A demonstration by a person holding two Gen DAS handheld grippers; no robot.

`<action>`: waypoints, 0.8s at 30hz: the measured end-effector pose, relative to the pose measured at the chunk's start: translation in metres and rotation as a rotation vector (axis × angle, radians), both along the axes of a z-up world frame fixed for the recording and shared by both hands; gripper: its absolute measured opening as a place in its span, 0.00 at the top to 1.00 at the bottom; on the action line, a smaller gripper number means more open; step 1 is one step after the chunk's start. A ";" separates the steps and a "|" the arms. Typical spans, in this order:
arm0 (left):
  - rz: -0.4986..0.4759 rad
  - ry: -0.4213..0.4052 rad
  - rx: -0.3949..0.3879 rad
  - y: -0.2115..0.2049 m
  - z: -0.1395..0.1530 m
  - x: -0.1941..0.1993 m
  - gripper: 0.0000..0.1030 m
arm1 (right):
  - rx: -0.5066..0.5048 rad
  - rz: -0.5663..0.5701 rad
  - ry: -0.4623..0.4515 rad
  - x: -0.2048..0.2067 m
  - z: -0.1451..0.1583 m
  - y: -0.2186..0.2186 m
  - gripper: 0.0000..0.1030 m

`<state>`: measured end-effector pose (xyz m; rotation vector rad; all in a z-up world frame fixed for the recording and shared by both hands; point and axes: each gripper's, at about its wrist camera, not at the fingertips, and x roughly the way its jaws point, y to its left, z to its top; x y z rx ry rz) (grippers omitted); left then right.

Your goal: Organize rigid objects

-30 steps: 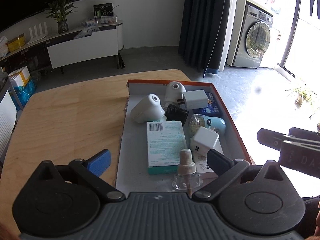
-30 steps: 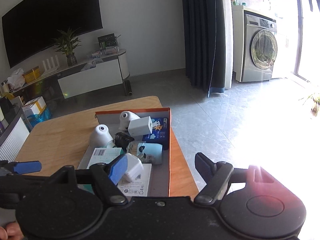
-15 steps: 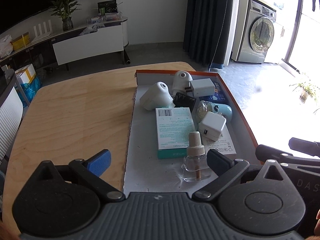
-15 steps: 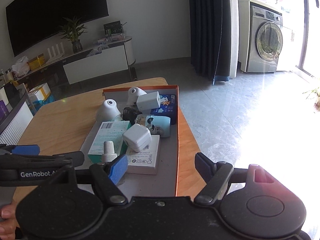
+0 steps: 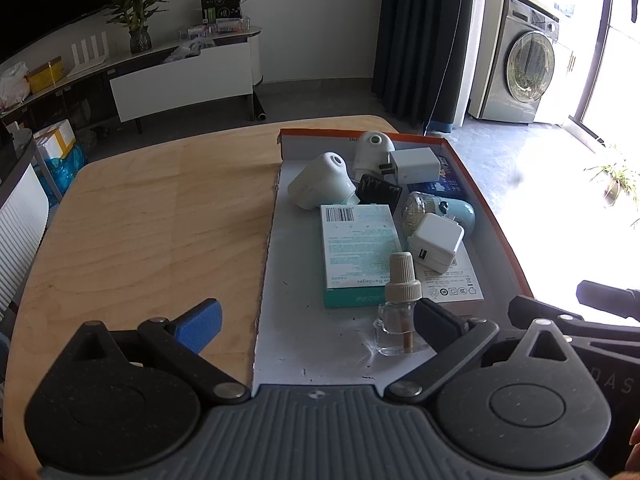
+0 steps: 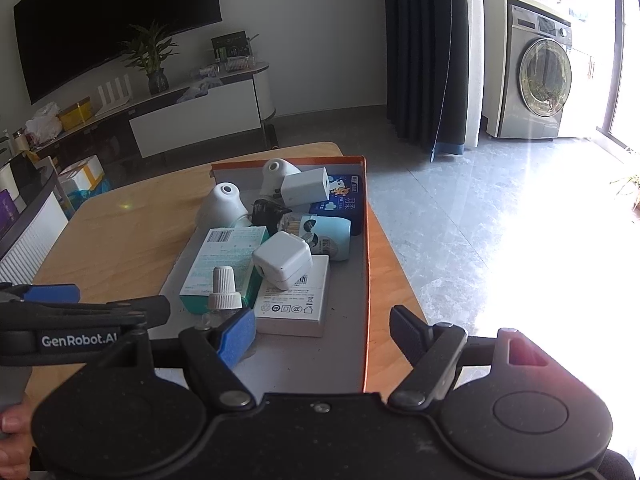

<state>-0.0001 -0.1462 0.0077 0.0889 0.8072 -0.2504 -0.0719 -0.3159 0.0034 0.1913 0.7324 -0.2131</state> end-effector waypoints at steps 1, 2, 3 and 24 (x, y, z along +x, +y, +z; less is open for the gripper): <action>0.000 0.002 0.001 0.000 -0.001 0.000 0.00 | 0.000 0.000 0.001 0.000 0.000 0.000 0.15; 0.000 0.004 0.002 0.000 -0.001 0.000 0.00 | 0.000 0.002 0.002 0.000 0.000 0.001 0.15; 0.001 0.006 0.004 0.000 -0.002 0.000 0.00 | 0.001 0.003 0.003 0.002 0.000 0.000 0.15; 0.005 0.015 0.010 0.001 -0.002 0.001 0.00 | 0.005 0.005 0.010 0.002 -0.002 0.000 0.15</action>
